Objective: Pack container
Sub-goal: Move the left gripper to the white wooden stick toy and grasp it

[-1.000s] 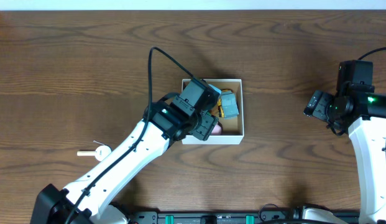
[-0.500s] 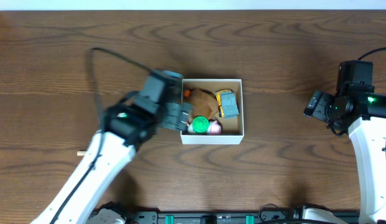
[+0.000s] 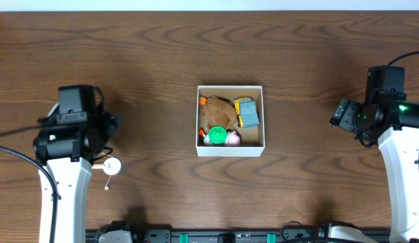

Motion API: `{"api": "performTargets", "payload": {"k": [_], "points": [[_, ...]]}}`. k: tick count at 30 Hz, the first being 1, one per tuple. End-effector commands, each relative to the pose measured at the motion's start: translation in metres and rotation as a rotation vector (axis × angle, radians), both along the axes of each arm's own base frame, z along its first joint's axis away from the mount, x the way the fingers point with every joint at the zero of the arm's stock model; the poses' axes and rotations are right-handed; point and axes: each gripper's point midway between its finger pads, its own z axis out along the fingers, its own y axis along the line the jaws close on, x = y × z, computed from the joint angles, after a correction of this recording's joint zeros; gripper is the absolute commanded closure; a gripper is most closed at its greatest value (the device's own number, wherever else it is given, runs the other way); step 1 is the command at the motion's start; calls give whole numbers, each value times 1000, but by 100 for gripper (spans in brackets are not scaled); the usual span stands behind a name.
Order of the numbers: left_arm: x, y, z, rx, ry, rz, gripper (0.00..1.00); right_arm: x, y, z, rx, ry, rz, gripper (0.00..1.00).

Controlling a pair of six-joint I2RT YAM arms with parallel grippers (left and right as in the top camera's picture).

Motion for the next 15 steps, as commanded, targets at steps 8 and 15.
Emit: {"api": "performTargets", "payload": {"k": [8, 15], "points": [[-25, 45, -83, -165, 54, 377, 2, -4, -3, -3, -8, 23, 4, 6], [-30, 55, -117, -218, 149, 425, 2, -5, -3, -4, -8, 28, 5, 6]]}}
